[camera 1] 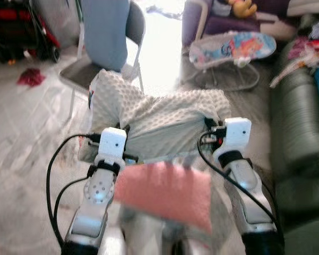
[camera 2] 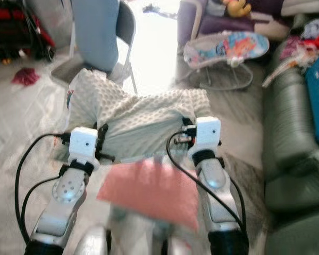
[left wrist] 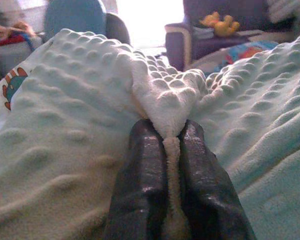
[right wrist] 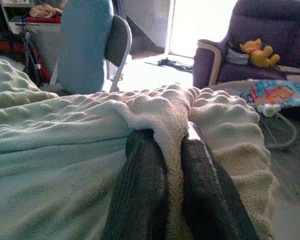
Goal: Move the pillow to the sofa
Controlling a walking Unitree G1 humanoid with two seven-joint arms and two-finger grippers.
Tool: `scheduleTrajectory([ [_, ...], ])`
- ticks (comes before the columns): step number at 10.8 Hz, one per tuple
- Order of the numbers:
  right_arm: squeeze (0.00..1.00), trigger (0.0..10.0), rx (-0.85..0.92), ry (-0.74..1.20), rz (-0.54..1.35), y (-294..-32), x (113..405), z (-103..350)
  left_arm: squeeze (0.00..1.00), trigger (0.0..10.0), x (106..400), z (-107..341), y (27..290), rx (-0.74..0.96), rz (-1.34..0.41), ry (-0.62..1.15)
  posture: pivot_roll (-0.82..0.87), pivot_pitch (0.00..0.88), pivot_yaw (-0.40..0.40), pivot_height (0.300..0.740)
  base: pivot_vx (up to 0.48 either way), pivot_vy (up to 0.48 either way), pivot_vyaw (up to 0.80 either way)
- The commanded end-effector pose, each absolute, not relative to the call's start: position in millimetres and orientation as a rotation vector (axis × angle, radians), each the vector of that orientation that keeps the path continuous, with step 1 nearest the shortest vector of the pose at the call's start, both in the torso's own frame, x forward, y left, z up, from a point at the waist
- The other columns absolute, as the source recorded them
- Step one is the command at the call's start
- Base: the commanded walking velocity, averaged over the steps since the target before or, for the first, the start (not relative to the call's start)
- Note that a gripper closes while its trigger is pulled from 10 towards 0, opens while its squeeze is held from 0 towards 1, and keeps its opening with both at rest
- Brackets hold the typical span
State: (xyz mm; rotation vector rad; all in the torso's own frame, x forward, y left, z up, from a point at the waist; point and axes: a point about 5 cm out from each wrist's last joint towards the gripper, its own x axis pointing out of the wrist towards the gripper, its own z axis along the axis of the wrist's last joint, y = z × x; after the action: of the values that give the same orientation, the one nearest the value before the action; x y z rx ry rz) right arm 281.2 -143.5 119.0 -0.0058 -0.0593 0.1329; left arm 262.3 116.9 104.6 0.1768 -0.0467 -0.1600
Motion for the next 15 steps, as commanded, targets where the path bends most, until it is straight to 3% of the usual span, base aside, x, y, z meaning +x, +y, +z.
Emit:
scheduleTrajectory([
  [1, 0.0, 10.0, -0.012, -0.07, 0.028, -165.0, 280.0, 121.9, 0.0, 10.0, 260.4, 102.5, 126.7, 0.179, -0.126, -0.027, -0.01, 0.067, -0.039, 0.74, -0.45, 0.0, -0.58],
  [4, 0.0, 10.0, -0.009, -0.065, 0.021, -166.7, 279.6, 120.8, 0.0, 10.0, 261.5, 102.4, 127.1, 0.175, -0.129, -0.02, -0.01, 0.072, -0.039, 0.74, -0.403, 0.185, -0.73],
  [15, 0.0, 10.0, -0.018, -0.054, 0.015, -165.6, 283.0, 117.7, 0.0, 10.0, 261.6, 101.5, 127.1, 0.177, -0.15, 0.0, 0.0, 0.073, -0.036, 0.74, -0.351, 0.33, 0.0],
])
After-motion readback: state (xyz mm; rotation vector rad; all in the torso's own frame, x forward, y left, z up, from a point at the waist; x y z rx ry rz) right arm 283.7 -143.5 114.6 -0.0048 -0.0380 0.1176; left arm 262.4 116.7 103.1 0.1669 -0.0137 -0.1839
